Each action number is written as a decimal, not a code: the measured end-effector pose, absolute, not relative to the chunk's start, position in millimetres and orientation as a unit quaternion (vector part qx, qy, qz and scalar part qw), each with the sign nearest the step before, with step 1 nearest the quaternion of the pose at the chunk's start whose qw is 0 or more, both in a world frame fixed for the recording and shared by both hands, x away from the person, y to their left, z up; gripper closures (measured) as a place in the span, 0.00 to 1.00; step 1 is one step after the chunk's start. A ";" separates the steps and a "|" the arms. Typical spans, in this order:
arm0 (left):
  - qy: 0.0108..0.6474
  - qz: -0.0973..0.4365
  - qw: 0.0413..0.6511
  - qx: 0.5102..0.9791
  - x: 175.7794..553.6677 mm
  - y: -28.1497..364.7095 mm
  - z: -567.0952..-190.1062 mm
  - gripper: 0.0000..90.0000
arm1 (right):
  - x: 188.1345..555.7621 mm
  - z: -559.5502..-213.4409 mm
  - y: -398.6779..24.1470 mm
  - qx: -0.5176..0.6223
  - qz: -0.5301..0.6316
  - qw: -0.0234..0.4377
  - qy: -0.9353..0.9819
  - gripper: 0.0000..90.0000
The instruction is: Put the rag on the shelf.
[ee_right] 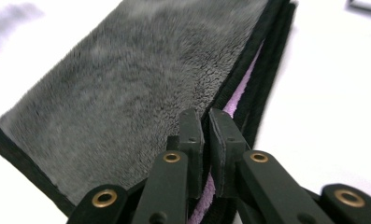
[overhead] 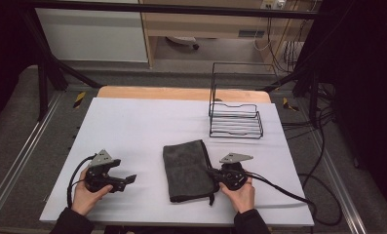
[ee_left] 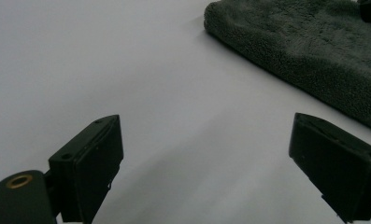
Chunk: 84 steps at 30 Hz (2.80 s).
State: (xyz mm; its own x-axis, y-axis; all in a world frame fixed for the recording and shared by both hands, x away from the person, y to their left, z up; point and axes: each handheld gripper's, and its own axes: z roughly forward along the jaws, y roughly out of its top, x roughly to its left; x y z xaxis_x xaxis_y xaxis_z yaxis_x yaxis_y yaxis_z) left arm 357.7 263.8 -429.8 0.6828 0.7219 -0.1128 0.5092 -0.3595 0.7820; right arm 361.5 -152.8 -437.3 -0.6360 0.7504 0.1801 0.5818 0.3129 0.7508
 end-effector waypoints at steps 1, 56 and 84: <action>0.380 0.125 0.423 0.813 357.4 262.0 -429.3 0.12 | 361.5 -437.3 -152.8 0.414 0.415 0.102 0.804 0.94; 0.411 -0.028 0.368 0.833 337.1 125.9 -440.1 0.90 | 353.7 -448.3 -173.4 0.411 0.424 0.079 0.803 0.72; 0.371 0.008 0.357 0.857 335.3 173.1 -426.3 0.70 | 355.5 -451.0 -188.5 0.413 0.442 0.107 0.789 0.13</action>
